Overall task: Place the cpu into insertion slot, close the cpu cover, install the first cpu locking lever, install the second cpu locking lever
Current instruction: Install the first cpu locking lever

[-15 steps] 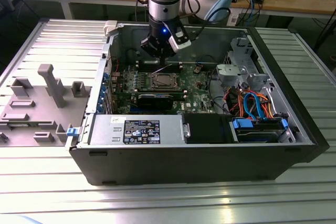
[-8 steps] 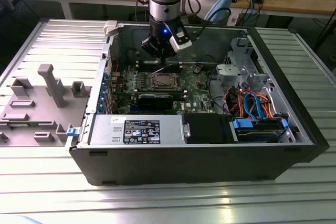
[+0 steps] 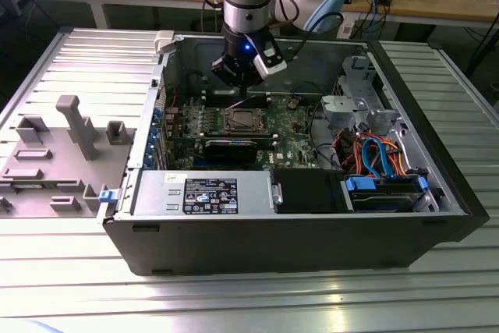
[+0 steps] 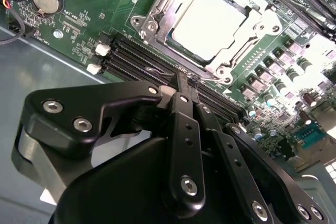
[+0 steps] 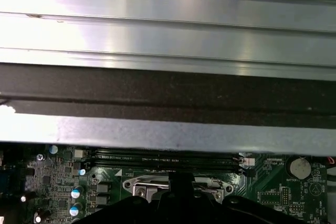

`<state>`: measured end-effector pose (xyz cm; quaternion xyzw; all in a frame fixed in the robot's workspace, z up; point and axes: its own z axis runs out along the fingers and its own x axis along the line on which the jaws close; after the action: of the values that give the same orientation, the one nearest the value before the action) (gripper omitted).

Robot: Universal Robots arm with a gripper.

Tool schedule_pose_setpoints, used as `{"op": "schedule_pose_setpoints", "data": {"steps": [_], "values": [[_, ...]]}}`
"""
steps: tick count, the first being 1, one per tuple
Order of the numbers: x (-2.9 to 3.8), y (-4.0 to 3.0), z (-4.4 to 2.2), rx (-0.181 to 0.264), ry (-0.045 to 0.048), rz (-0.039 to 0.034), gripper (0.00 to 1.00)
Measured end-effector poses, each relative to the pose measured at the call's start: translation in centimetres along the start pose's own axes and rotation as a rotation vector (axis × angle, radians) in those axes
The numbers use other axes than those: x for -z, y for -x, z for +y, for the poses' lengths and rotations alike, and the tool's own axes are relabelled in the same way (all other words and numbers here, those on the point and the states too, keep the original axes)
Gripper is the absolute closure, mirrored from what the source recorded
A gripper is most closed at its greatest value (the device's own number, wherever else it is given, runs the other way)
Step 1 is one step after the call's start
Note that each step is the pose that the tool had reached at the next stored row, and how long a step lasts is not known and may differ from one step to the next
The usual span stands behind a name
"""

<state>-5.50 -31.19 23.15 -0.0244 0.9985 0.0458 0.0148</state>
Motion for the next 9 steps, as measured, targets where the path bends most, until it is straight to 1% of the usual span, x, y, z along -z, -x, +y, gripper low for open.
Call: {"op": "schedule_pose_setpoints", "data": {"steps": [9], "values": [[-0.36, 0.30, 0.04, 0.000, 0.0003, -0.0002, 0.89]]}}
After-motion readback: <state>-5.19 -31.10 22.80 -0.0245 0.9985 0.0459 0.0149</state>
